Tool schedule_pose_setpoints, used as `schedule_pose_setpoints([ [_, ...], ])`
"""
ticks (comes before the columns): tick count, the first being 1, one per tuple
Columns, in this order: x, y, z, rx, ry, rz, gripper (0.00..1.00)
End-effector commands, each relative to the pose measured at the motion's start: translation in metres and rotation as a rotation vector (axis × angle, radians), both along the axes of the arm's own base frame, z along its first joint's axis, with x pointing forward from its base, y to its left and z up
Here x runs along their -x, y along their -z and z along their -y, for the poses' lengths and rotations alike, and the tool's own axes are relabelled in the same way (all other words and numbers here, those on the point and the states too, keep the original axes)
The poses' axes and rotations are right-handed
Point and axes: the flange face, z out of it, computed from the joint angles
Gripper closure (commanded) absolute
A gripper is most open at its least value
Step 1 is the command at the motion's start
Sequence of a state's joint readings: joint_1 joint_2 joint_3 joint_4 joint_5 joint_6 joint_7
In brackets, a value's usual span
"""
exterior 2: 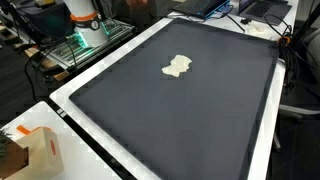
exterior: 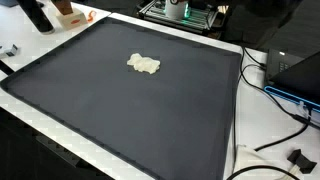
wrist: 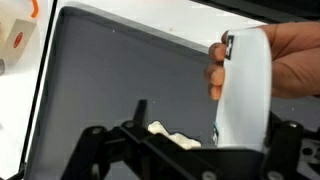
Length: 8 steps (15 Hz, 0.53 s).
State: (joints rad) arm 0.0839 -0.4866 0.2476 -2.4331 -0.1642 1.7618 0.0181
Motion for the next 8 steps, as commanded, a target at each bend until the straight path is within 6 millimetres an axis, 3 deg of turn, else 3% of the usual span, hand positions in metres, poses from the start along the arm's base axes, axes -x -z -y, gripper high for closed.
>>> schedule_pose_setpoints([
  [1, -0.0001, -0.0003, -0.0002, 0.000, 0.000, -0.001, 0.00],
  [8, 0.0002, -0.0007, -0.0002, -0.005, 0.004, -0.005, 0.00],
])
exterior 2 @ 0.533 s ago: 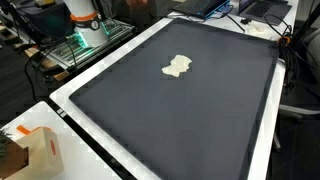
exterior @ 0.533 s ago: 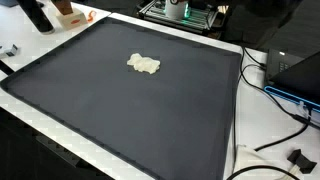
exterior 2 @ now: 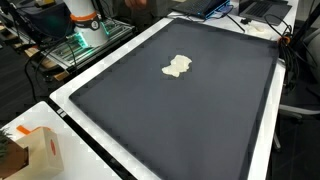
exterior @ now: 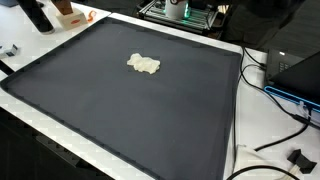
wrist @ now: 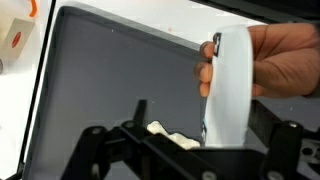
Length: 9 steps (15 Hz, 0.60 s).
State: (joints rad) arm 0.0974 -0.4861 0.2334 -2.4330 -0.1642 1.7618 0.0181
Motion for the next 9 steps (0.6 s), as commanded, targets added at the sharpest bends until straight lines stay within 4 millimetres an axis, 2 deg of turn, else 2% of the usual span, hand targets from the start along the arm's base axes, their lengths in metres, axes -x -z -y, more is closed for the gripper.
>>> schedule_pose_setpoints([
  [1, 0.0000, -0.0006, -0.0006, 0.001, 0.004, -0.004, 0.00],
  [3, -0.0001, -0.0007, -0.0012, 0.001, 0.005, -0.006, 0.00],
  [4, 0.0004, -0.0008, -0.0018, 0.002, 0.008, -0.005, 0.25],
  [5, 0.0010, -0.0004, -0.0019, -0.001, 0.010, -0.003, 0.27],
  [6, 0.0015, -0.0001, -0.0021, -0.001, 0.010, 0.000, 0.34],
  [9, 0.0018, -0.0001, -0.0029, -0.001, 0.009, 0.002, 0.58],
])
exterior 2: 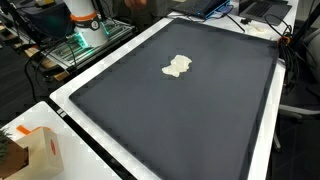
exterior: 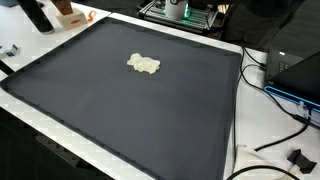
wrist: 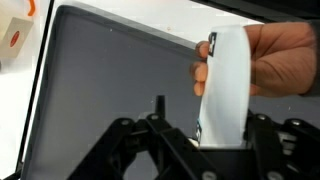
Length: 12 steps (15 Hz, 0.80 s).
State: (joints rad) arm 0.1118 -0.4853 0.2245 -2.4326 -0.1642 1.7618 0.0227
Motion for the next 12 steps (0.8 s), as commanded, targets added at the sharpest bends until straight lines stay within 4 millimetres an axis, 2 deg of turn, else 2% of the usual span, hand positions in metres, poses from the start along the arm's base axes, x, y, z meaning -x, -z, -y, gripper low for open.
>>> schedule_pose_setpoints([
  [1, 0.0011, 0.0004, -0.0006, 0.001, 0.009, 0.001, 0.67],
  [4, 0.0011, 0.0001, -0.0006, 0.002, 0.006, 0.000, 0.89],
  [6, 0.0010, 0.0002, -0.0003, 0.000, 0.007, 0.000, 1.00],
  [12, -0.0002, -0.0001, -0.0001, -0.002, 0.000, -0.002, 0.96],
])
